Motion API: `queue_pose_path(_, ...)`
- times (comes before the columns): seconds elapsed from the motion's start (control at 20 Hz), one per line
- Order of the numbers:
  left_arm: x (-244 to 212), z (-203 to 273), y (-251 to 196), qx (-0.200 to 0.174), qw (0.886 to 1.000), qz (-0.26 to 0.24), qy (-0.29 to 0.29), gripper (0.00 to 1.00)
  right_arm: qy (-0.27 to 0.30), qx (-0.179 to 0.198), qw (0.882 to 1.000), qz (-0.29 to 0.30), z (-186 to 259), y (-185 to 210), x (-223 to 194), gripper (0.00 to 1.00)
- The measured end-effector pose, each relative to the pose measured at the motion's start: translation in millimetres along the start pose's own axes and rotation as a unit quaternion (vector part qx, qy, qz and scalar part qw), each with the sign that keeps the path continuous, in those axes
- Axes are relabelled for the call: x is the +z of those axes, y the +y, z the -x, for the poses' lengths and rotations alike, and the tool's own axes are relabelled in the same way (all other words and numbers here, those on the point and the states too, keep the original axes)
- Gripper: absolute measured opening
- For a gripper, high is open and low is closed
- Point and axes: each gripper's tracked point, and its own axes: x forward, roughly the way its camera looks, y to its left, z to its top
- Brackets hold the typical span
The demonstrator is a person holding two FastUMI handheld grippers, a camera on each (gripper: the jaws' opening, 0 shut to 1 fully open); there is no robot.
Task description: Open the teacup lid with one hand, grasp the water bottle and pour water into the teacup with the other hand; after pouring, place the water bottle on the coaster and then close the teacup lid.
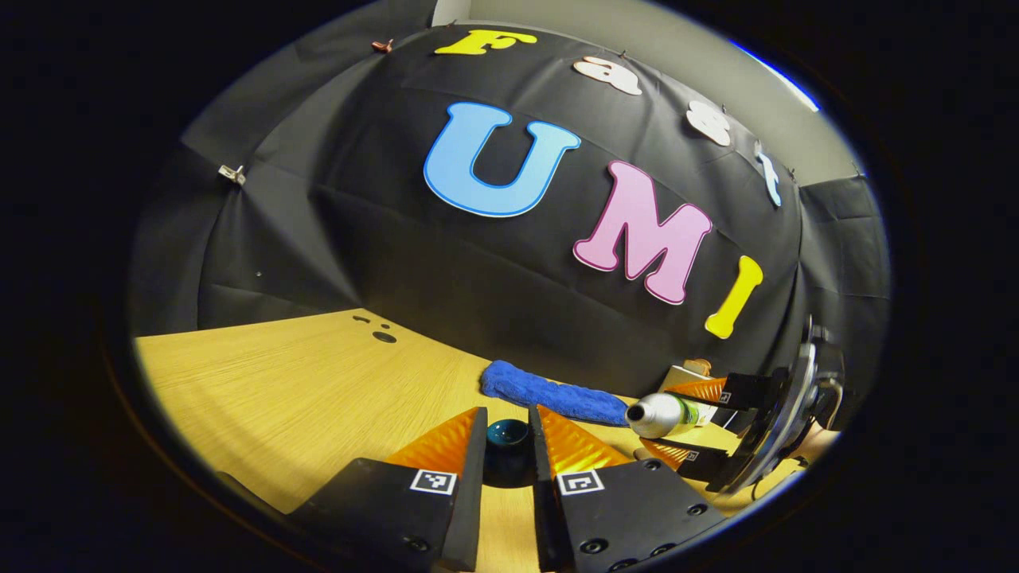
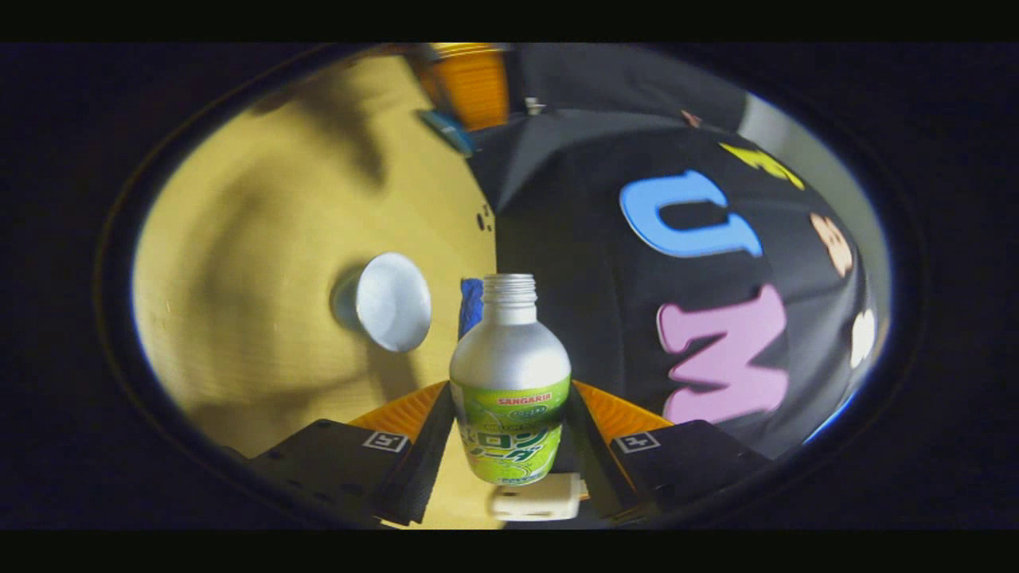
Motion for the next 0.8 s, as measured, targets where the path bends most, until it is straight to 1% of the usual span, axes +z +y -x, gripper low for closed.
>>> queue_pose_path(0.05,-1,0,-3,-0.001,1.0,-0.005,-0.001,0.32,-0.014,0.01,0.997,-0.077,3,-3,3,0.78)
queue_pose_path(0.1,-1,0,-7,-0.003,1.0,-0.007,-0.001,0.31,-0.033,0.022,0.984,-0.176,8,-12,4,0.78)
queue_pose_path(0.15,-1,1,-13,-0.005,1.0,-0.008,0.0,0.31,-0.047,0.031,0.968,-0.246,10,-18,3,0.78)
queue_pose_path(0.2,-1,1,-19,-0.008,1.0,-0.009,0.0,0.31,-0.06,0.037,0.948,-0.312,13,-29,0,0.78)
queue_pose_path(0.25,-1,1,-23,-0.01,1.0,-0.012,0.001,0.31,-0.073,0.041,0.924,-0.374,14,-38,-5,0.78)
queue_pose_path(0.3,-2,1,-26,-0.01,1.0,-0.016,0.0,0.31,-0.079,0.037,0.91,-0.405,11,-43,-13,0.78)
queue_pose_path(0.4,-3,1,-38,-0.013,0.999,-0.036,0.0,0.32,-0.076,0.023,0.891,-0.446,6,-49,-29,0.78)
queue_pose_path(0.45,-4,1,-44,-0.015,0.999,-0.042,0.0,0.32,-0.076,0.023,0.885,-0.459,6,-48,-35,0.78)
queue_pose_path(0.6,-11,-1,-59,-0.026,0.999,-0.044,0.009,0.31,-0.074,0.026,0.86,-0.505,8,-53,-66,0.78)
queue_pose_path(0.7,-16,-1,-64,-0.027,0.998,-0.046,0.014,0.31,-0.077,0.025,0.849,-0.522,7,-50,-76,0.78)
queue_pose_path(0.8,-19,-1,-68,-0.026,0.998,-0.05,0.019,0.32,-0.075,0.025,0.845,-0.528,5,-46,-84,0.78)
